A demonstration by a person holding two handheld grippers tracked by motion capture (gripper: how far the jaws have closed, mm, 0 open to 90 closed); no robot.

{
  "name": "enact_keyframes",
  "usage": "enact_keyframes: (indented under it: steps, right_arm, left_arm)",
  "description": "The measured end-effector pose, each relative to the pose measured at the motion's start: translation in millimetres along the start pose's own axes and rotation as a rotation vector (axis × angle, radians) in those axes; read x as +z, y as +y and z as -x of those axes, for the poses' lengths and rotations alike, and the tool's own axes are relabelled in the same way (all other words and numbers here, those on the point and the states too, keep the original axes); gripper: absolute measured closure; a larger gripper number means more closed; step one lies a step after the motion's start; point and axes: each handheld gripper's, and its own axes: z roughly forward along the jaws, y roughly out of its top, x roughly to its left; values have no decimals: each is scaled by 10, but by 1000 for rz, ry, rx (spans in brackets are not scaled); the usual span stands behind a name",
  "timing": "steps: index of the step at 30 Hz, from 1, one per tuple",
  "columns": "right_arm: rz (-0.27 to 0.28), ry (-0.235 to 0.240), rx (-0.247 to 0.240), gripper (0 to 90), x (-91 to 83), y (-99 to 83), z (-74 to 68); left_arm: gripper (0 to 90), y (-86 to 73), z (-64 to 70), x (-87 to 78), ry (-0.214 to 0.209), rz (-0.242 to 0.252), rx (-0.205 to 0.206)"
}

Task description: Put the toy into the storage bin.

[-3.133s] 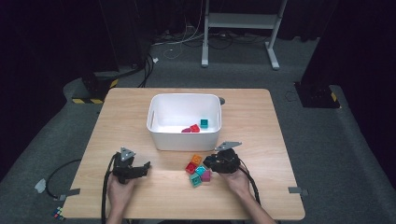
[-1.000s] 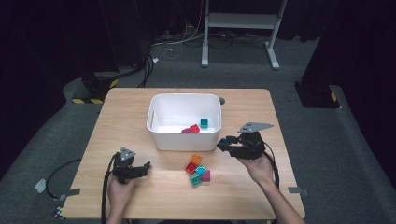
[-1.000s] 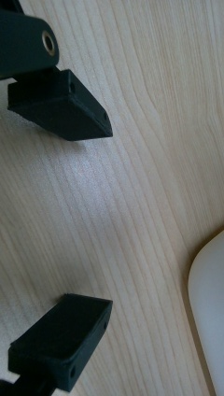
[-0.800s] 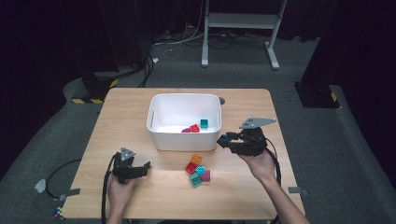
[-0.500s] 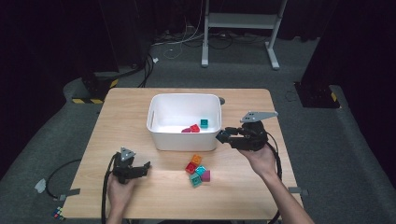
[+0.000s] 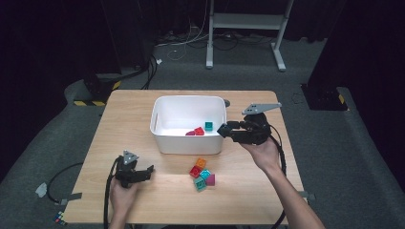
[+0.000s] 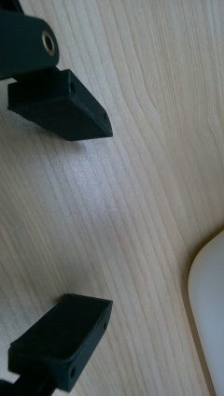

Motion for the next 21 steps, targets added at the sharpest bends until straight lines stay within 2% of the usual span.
enact_keyframes:
  steps: [21]
  right_arm:
    - [2,-26,12,568,133,279,127]
  left_arm:
    - [148,0,0,0,0,0,-1]
